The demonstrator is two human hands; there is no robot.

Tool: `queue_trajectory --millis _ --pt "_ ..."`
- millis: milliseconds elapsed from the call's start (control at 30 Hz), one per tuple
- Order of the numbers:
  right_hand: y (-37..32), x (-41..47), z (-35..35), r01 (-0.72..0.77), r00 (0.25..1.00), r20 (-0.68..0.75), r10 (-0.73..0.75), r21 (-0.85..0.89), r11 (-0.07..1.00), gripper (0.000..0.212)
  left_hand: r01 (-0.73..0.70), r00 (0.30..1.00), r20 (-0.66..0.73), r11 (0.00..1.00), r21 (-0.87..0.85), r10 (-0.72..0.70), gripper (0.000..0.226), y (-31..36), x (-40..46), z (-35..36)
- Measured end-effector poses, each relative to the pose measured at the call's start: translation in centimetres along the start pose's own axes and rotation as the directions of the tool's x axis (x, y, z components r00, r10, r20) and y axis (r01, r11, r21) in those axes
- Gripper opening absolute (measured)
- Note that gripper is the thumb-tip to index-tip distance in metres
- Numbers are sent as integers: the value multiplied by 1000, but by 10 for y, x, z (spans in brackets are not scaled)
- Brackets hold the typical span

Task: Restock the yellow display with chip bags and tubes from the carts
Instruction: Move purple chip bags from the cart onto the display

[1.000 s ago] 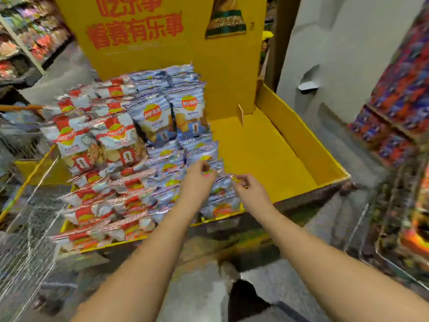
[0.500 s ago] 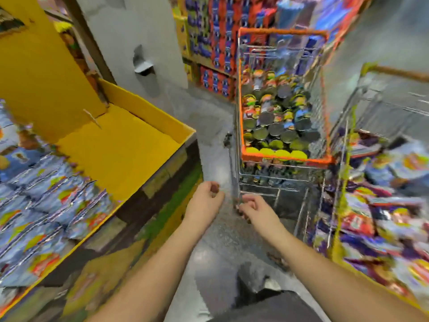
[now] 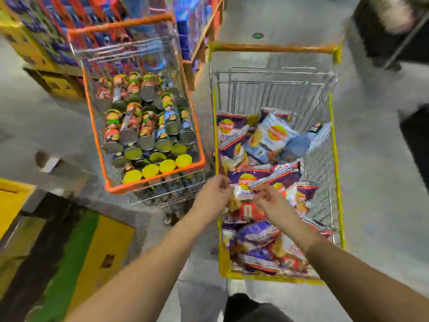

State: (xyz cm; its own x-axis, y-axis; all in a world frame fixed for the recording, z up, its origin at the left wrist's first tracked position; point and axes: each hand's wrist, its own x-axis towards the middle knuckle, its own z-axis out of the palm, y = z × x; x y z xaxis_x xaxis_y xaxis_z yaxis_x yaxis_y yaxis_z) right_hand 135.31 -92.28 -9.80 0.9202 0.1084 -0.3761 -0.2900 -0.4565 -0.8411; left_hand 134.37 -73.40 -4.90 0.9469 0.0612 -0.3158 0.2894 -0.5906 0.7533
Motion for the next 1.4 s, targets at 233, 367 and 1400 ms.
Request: queue_trajectory --millis 233,367,1400 --pt "35 112 -144 132 894 -233 -383 -680 721 36 -179 984 67 924 339 165 23 70 123 33" --pt "41 154 -200 36 897 -151 -415 -912 409 59 -402 907 231 561 724 352 28 93 193 41" --pt "-143 140 -219 330 942 326 -81 -942 52 25 -361 923 175 614 702 343 35 152 193 -42"
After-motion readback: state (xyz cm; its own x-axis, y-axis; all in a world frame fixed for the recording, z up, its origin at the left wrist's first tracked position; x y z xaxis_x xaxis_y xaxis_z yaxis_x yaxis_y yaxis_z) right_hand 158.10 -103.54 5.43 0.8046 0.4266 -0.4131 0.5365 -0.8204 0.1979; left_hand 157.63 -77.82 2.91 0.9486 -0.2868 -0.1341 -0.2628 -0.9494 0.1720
